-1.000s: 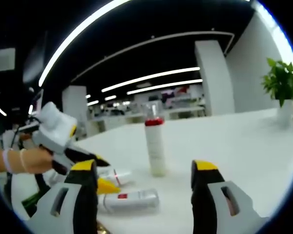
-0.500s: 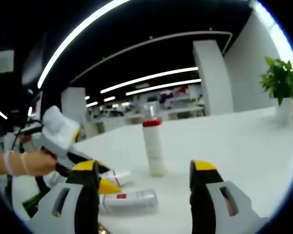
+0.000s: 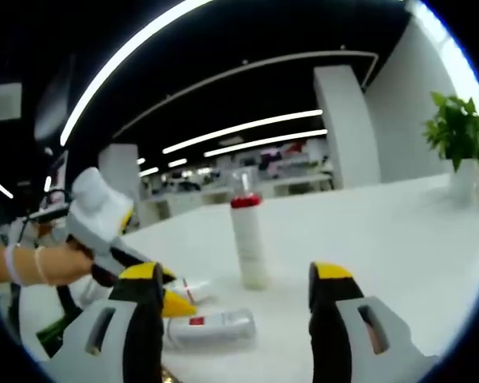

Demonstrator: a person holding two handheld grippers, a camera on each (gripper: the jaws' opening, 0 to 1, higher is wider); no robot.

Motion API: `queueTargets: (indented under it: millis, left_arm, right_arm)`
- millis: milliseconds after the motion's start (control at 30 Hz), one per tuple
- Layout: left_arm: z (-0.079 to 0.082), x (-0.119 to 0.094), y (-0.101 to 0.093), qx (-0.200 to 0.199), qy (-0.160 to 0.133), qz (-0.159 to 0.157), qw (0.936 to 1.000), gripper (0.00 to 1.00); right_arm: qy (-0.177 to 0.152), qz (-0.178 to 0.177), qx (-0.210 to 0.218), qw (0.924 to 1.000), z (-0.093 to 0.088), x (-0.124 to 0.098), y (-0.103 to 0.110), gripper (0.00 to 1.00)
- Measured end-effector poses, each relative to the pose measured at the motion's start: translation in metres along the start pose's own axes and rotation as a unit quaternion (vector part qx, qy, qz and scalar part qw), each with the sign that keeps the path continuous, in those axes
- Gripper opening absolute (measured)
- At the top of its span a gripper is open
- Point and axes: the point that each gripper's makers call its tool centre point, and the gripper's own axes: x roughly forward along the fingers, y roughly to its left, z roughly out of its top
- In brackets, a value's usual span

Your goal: Arrange the skincare products in the storage area until every visible bottle or jar stands upright without overlapping.

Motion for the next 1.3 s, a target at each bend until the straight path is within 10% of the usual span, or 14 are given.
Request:
queueTargets:
  millis: [900,1300]
  left_arm:
    - [0.036,-0.055,-0.007,-0.003,-0.068,-0.029,0.9973,0.34]
    - [0.055,-0.094,0.001,-0.03,-0.15,-0.045,0.9872,0.34]
  right_arm:
    - [-0.028,-0.004,0.015,0.9995,0.013,0.0,-0.008,0.74]
    - [-0.032,0.009,0.006,0.9994,0.017,0.004,-0.002,0.75]
